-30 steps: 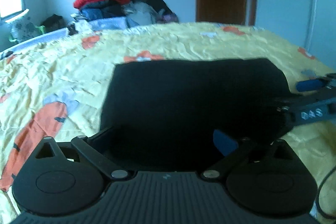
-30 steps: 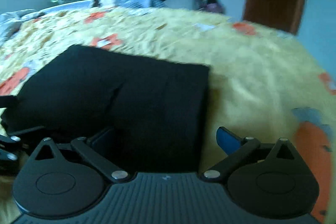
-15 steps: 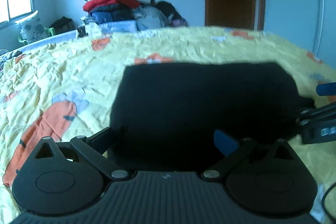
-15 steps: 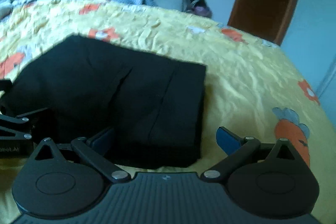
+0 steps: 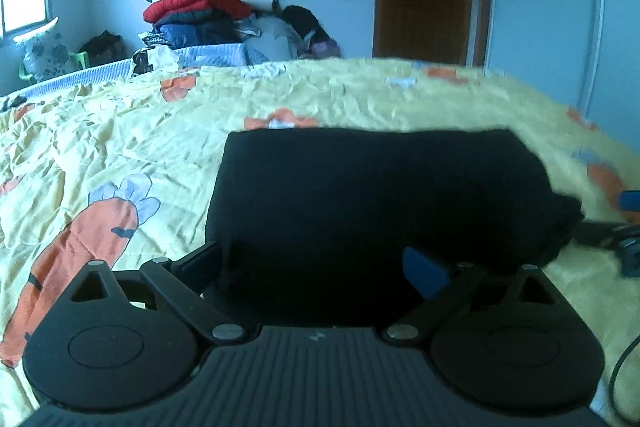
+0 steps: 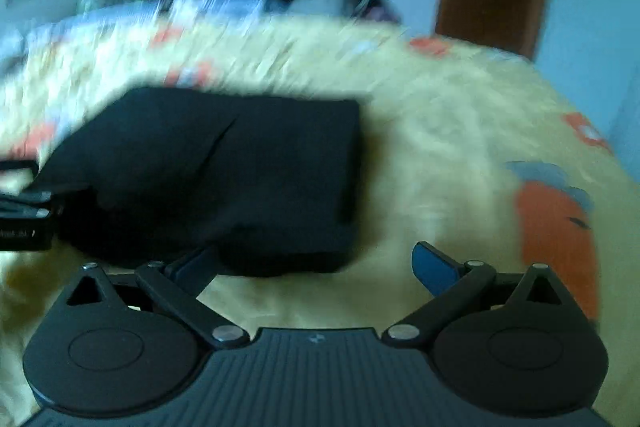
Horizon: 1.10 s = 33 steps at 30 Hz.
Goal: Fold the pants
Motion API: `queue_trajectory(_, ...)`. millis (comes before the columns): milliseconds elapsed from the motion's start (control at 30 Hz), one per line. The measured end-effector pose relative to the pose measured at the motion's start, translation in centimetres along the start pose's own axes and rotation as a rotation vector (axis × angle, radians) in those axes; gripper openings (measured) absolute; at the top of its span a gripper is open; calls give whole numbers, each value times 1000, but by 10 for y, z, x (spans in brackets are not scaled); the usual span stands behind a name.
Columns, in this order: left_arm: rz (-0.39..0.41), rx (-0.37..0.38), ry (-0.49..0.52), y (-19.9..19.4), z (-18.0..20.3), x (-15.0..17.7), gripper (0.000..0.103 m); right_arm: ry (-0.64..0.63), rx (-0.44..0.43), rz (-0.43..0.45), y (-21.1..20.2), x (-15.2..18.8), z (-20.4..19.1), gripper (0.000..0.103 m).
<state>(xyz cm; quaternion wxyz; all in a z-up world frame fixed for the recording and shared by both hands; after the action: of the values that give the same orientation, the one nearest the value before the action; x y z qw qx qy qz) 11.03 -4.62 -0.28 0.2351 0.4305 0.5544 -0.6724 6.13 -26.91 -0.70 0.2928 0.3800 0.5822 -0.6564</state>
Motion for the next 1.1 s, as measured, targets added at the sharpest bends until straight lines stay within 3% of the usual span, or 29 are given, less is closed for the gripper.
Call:
queue_trajectory(100,-22,19,-36,10,5,-5,99,80,21,44,-14,1,25,103)
queue_trajectory(167,-36,22,-43,15,11,-5,99,73,-62,-6,-7,3,28,103)
queue_trajectory(333,-31,-18,55,21,27,3,102,-18,-157,39,-6,2,0,103)
queue_trajectory(400,-23,-18,59,18,28,3,101,-18,-213,20,4,0,-8,94)
queue_trajectory(467,-22,-12,43,18,26,1,101,10,-236,7,14,-3,-9,92)
queue_trajectory(533,-27,-7,18,20,23,0,101,12,-196,-8,23,-4,-8,92)
queue_trajectory(600,-51,19,4,25,25,1,102,-62,-81,-49,30,2,-9,92)
queue_trajectory(700,-35,33,40,20,33,2,101,1,-89,-50,20,3,-6,92)
queue_trajectory(833,-25,32,28,20,37,0,101,-93,-61,67,-3,-14,-29,92)
queue_trajectory(967,-46,-20,39,25,34,4,99,-167,-121,62,10,-20,-53,92)
queue_trajectory(1033,-42,-9,31,23,29,5,103,-172,-126,-1,23,-14,-53,83)
queue_trajectory(1067,-44,5,19,22,27,6,103,-189,-100,-23,28,-9,-51,72)
queue_trajectory(1100,-44,8,14,21,26,6,103,-184,-103,-17,30,-5,-46,72)
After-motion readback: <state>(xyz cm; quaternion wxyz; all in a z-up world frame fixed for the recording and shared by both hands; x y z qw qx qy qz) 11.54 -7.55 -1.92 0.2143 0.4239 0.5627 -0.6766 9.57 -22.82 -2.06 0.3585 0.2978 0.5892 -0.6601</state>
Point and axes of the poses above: each gripper's, at about its wrist camera, not at the fingertips, and y roughly the way its jaws point, z to its right, x to its underside, the point moved 3 cm from there along y, roughly the way its jaws point, and after that the axes turned 5 degrees about x, right-handed, at the moved point
